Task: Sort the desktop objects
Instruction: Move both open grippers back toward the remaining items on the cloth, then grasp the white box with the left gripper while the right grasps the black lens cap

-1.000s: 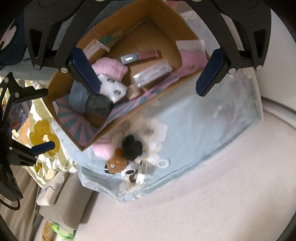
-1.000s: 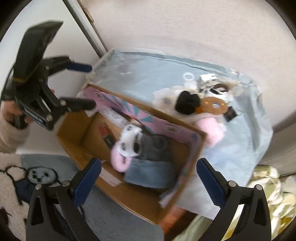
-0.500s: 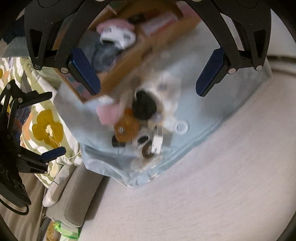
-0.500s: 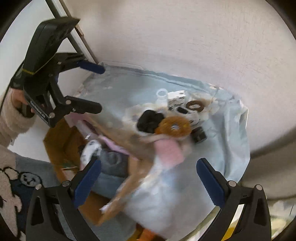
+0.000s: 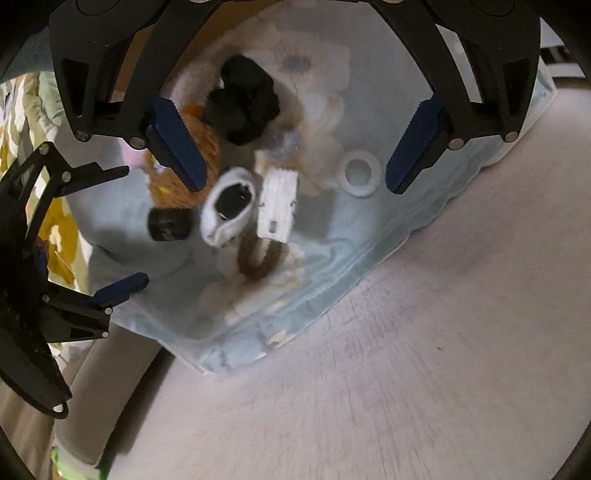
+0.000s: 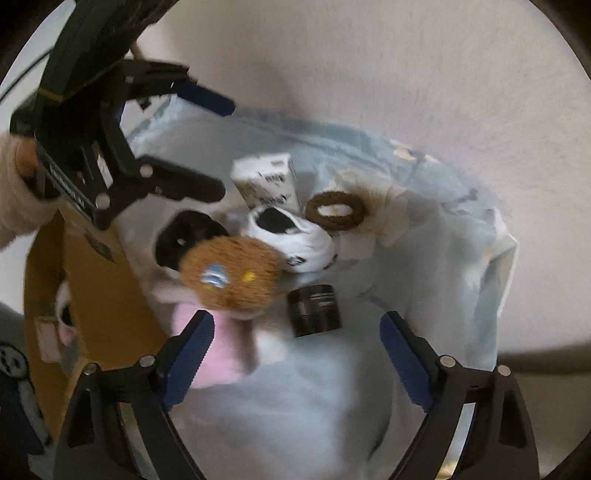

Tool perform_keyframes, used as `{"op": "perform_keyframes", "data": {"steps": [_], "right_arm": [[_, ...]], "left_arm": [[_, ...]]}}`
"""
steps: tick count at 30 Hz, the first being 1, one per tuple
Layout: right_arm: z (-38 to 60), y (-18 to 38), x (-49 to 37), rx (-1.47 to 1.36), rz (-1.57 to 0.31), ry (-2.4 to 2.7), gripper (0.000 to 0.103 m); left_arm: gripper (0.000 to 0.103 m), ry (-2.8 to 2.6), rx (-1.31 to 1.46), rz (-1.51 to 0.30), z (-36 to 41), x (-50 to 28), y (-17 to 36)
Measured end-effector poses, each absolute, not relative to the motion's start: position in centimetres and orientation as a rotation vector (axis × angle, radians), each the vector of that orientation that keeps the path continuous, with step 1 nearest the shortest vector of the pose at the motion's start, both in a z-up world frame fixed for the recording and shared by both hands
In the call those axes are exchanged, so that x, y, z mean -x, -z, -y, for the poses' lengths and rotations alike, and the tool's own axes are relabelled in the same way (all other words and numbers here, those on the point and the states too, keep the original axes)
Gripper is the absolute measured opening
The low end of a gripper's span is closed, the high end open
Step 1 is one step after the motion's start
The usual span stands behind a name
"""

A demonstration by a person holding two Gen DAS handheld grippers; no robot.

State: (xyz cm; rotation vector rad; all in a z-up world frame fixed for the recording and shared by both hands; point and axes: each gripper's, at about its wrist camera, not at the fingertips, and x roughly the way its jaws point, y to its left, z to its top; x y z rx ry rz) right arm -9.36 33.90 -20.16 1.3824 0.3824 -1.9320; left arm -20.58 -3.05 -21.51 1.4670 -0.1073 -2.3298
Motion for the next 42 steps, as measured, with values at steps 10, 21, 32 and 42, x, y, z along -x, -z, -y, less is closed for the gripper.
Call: {"op": "perform_keyframes", "data": {"steps": [10, 21, 32, 42], "right_arm": [[-32.9, 22.7, 10.7, -1.363, -0.477, 1.861, 0.059], [-31.6, 21.9, 9.2, -1.271, -0.542, 1.858, 0.032], [-31.0, 22.0, 8.9, -1.300, -0.519, 1.866, 0.032], [-31.1, 21.3, 8.2, -1.351, -0.452, 1.896, 0.032]], "left_arm": [[0.071, 2.248, -1.480, -0.005, 5.2, 21.7, 23.8], [0.046, 2.206, -1.474, -0.064, 5.0, 21.6, 24.1], [0.020, 2.188, -1.479, -0.118, 4.3, 21.2, 24.4], [0.019, 2.140, -1.461, -0.118, 3.4, 20.1, 23.1]]}}
